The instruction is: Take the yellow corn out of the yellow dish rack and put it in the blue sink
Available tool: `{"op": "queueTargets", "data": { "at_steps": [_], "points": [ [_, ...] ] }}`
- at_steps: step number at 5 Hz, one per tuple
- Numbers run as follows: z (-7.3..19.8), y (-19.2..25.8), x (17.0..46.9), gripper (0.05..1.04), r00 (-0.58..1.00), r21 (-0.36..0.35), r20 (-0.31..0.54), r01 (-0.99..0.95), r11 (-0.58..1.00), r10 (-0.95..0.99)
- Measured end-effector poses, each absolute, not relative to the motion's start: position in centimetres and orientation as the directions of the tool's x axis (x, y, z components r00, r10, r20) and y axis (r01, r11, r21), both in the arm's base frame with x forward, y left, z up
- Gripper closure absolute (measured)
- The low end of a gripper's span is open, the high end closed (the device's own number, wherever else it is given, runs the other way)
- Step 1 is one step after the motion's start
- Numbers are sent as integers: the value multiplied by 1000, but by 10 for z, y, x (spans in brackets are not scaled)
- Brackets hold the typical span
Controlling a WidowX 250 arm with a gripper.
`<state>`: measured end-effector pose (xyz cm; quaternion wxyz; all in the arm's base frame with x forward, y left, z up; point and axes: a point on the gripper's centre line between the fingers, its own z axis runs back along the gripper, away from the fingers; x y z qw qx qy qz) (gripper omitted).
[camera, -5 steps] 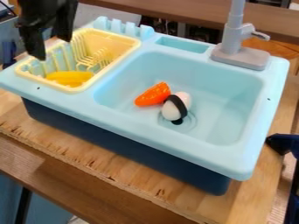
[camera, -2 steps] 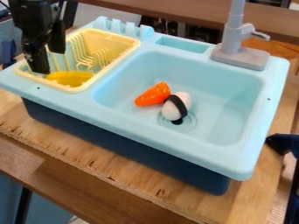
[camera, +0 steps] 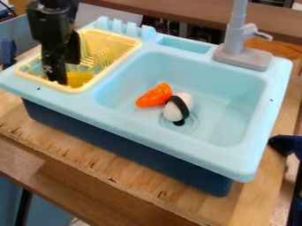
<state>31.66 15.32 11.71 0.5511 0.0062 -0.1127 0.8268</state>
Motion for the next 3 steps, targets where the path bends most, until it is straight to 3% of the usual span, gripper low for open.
{"op": "queueTargets", "data": {
  "at_steps": [2,3],
  "points": [
    [92,144,329,115,-446,-140,156,-893,-427,881],
    [87,140,333,394,-433,-129,171,-900,-416,885]
  ]
}}
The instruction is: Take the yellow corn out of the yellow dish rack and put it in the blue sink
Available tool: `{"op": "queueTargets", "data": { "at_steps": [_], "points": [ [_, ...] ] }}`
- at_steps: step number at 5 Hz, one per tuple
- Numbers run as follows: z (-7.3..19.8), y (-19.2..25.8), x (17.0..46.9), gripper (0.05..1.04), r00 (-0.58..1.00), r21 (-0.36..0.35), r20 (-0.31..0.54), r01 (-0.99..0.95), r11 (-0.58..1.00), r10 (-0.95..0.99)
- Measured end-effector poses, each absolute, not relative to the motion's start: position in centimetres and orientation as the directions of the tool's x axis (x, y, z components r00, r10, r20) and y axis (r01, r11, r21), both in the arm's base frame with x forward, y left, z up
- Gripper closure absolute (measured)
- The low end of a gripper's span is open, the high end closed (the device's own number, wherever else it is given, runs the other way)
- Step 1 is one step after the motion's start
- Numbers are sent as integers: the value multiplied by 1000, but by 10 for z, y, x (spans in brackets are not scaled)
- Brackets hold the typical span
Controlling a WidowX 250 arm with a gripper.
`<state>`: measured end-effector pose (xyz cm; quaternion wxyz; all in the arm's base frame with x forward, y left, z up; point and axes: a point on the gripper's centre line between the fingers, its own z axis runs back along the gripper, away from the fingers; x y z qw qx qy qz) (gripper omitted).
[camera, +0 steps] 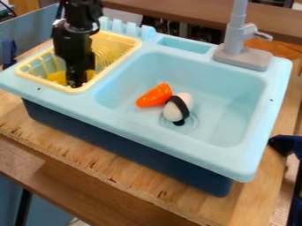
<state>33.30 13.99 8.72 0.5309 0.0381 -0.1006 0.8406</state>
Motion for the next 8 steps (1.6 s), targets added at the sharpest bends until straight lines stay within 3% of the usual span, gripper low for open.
{"op": "queueTargets", "data": {
  "at_steps": [1,2,3,4,5,7,8],
  "points": [
    [88,133,334,443,-397,-119,139,-916,-382,907],
    [140,117,340,443,-258,-194,101,-952,-235,961],
    [182,101,354,443,-67,-225,91,-973,-45,994],
    [208,74,367,443,136,-260,71,-954,150,988],
    [183,40,375,443,286,-191,-5,-941,280,958],
    [122,-63,340,443,615,-63,-152,-787,614,773],
    [115,-101,326,443,699,-34,-145,-711,702,700]
  ]
}}
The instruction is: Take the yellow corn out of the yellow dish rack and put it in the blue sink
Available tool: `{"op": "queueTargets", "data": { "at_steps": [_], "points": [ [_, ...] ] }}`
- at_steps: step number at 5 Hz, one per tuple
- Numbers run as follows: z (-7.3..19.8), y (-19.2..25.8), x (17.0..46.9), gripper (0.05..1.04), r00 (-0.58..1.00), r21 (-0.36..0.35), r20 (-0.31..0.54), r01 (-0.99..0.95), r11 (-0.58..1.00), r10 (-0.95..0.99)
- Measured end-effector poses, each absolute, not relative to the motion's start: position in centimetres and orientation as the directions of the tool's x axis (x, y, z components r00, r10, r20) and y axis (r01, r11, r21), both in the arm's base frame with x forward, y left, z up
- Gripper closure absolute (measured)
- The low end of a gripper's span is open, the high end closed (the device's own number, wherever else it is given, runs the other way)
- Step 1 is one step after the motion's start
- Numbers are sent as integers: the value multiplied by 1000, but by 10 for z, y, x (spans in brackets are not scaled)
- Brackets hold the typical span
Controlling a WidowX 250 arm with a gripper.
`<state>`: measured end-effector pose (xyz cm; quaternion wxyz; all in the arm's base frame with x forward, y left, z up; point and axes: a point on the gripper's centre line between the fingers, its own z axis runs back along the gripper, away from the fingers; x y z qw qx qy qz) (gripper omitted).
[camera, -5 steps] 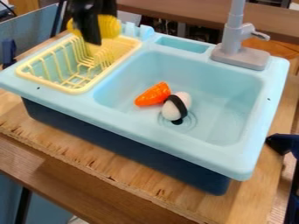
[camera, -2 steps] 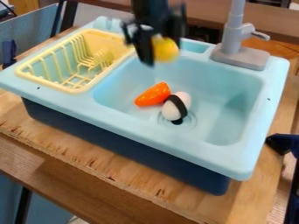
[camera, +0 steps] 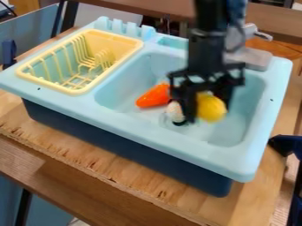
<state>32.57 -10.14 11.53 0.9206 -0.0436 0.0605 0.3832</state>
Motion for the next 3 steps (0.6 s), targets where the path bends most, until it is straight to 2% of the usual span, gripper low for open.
{"op": "queueTargets", "data": {
  "at_steps": [1,3],
  "points": [
    [106,-120,324,444,779,-1,-141,-618,787,611],
    [109,-118,348,444,888,65,-103,-444,894,449]
  ]
}}
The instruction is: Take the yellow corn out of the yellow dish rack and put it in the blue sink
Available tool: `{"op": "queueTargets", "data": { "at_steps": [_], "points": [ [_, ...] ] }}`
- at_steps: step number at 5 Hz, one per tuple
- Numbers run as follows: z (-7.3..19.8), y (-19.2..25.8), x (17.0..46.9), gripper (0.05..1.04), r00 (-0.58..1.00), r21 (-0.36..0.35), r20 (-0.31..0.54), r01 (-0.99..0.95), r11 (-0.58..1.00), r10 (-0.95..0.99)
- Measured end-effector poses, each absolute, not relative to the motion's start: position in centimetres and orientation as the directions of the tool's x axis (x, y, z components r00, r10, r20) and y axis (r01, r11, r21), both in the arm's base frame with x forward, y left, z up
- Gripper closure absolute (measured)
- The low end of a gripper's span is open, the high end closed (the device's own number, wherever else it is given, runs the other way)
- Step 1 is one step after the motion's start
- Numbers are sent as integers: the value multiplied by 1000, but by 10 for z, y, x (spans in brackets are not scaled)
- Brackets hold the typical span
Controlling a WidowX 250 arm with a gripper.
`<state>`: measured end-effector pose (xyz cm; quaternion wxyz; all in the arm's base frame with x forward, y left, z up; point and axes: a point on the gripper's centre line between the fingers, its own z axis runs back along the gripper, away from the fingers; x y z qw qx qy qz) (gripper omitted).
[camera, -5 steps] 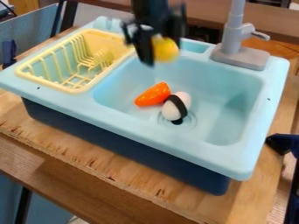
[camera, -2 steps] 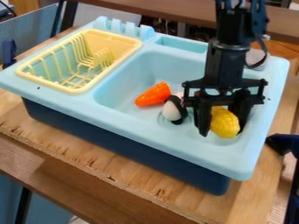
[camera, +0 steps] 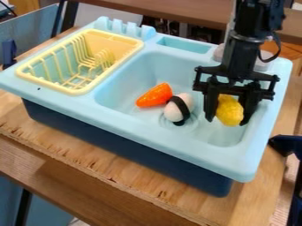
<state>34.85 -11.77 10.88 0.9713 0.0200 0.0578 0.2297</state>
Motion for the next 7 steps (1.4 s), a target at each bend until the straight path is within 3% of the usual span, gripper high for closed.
{"op": "queueTargets", "data": {
  "at_steps": [2,3,4,5,6,7],
  "points": [
    [96,-108,347,444,886,102,-124,-436,894,447],
    [88,-94,332,348,858,100,-160,-478,873,488],
    [73,-83,325,110,852,116,-187,-476,872,489],
    [83,-85,327,83,876,76,-161,-448,891,454],
    [114,-88,331,83,902,-2,-69,-427,904,426],
    [146,-95,331,83,928,-45,-28,-371,927,370]
  ]
}}
